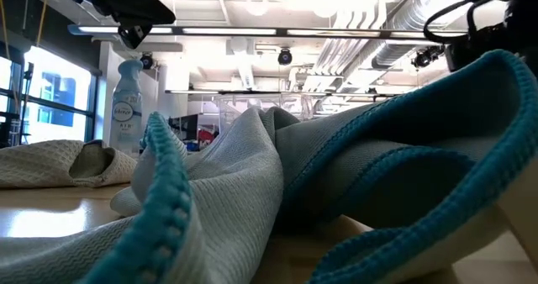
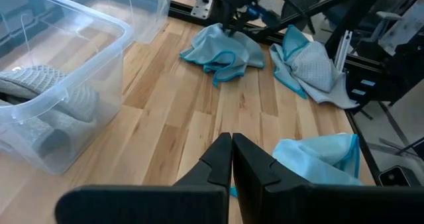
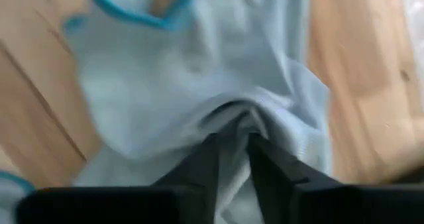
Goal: Sort microfiber towel by color & place in baskets
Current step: Put the light blue microfiber cloth into the right transparent bin
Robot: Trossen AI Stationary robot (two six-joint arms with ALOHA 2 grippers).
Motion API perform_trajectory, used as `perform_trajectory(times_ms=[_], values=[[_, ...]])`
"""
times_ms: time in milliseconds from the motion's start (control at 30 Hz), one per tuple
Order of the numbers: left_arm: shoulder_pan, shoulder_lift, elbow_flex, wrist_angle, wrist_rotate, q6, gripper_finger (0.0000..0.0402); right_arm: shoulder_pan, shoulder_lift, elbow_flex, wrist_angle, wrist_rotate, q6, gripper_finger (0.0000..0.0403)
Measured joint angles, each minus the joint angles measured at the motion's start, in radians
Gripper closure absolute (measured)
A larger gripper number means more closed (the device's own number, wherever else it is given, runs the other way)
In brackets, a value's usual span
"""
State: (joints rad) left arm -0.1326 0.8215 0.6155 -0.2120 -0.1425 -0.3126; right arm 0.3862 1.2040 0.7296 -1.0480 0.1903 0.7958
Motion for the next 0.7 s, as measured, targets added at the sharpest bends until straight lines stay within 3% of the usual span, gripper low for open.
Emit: perform_trajectory(times_ms=[100, 433, 700], values=[[0.000, 0.000, 0.000, 0.000, 0.000, 0.000, 0.0401, 0.000, 0.027, 0.000, 0.089, -0.008, -0.032, 0.0392], [0.000, 0.000, 0.000, -0.001, 0.002, 0.000, 0.0401, 0.001, -0.021, 0.112, 0.129, 0.040, -0.017, 0.0402], [0.000, 0.000, 0.000, -0.001, 0.002, 0.002, 0.0401, 0.000, -0.030, 0.165, -0.018, 0.025, -0.050, 0.0396]])
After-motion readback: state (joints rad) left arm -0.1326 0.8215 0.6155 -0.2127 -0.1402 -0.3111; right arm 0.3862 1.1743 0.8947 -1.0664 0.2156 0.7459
